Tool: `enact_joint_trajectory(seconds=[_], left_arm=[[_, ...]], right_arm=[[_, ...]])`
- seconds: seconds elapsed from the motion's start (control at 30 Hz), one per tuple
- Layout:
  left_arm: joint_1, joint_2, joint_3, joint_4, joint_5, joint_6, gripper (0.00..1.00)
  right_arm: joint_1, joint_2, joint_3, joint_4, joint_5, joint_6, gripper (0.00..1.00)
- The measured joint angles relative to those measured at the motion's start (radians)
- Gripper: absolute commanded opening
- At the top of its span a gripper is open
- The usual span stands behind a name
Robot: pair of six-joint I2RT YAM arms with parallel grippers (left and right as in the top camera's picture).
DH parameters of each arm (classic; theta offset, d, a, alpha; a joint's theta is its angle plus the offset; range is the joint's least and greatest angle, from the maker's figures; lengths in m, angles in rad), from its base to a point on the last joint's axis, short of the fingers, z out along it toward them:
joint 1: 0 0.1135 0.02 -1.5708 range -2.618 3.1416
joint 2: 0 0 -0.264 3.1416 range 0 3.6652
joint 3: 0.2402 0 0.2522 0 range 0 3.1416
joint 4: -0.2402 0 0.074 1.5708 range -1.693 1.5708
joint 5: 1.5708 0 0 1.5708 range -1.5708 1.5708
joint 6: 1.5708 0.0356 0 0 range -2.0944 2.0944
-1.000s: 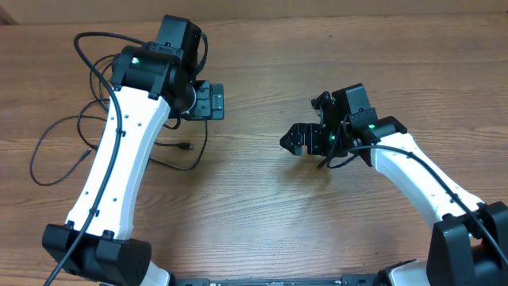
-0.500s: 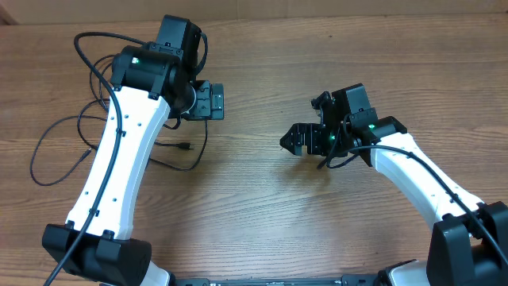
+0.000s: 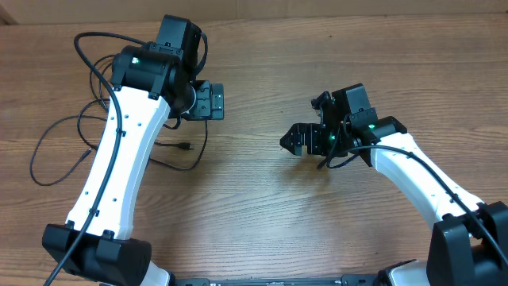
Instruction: Untangle cables
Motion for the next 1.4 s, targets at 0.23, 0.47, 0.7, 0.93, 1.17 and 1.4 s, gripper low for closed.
enact_joint_trajectory(seconds=[0.23, 0.47, 0.7, 0.93, 1.17, 1.4], left_arm=[[0.0, -0.001, 0.0, -0.009, -0.009, 0.0, 1.0], [0.0, -0.111, -0.021, 0.172, -0.011, 0.005, 1.0], [0.0, -0.399, -0.3, 0.479, -0.011, 0.004, 0.99], [0.0, -0.658, -0.695, 0.811, -0.003, -0.004, 1.0], [0.0, -0.912, -1.033, 1.239, 0.0, -0.069, 0.99], [0.0, -1.137, -1.384, 1.643, -0.008, -0.083, 1.0]], right_arm=[[0.0, 0.0, 0.0, 0.0, 0.0, 0.001, 1.0], [0.0, 0.0, 0.0, 0.0, 0.0, 0.0, 1.0], [0.0, 0.0, 0.0, 0.001, 0.003, 0.0, 1.0], [0.0, 0.0, 0.0, 0.0, 0.003, 0.0, 1.0], [0.0, 0.0, 0.0, 0.001, 0.003, 0.0, 1.0], [0.0, 0.0, 0.0, 0.001, 0.003, 0.0, 1.0]])
